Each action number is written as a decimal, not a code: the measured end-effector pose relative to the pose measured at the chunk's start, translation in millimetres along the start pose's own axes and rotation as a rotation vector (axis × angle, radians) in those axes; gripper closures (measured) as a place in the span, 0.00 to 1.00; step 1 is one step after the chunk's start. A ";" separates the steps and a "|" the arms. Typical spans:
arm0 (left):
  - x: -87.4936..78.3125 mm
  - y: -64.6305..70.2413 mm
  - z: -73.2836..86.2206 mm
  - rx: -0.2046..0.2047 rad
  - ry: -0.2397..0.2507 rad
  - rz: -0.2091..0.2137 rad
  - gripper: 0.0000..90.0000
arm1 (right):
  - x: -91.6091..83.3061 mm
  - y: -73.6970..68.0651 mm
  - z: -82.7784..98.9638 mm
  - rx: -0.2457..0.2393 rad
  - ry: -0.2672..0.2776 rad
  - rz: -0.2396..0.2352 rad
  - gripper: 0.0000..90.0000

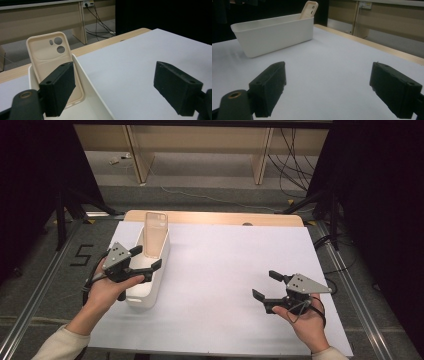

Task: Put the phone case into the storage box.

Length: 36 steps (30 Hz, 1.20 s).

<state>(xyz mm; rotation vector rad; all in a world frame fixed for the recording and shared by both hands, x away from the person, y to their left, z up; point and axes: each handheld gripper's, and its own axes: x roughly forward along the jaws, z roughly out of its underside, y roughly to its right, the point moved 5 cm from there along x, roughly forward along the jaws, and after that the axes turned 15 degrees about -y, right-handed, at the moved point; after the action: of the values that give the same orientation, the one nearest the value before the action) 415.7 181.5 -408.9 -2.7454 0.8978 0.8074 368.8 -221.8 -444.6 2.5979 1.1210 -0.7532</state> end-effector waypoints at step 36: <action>-4.6 21.1 18.5 0.072 0.048 0.135 0.19 | -0.2 -1.5 -0.7 0.000 0.006 -0.019 0.17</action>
<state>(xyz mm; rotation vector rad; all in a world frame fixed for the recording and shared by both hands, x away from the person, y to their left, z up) 392.0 172.1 -421.5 -2.6759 1.1098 0.7173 367.9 -220.7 -443.9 2.5947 1.1492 -0.7491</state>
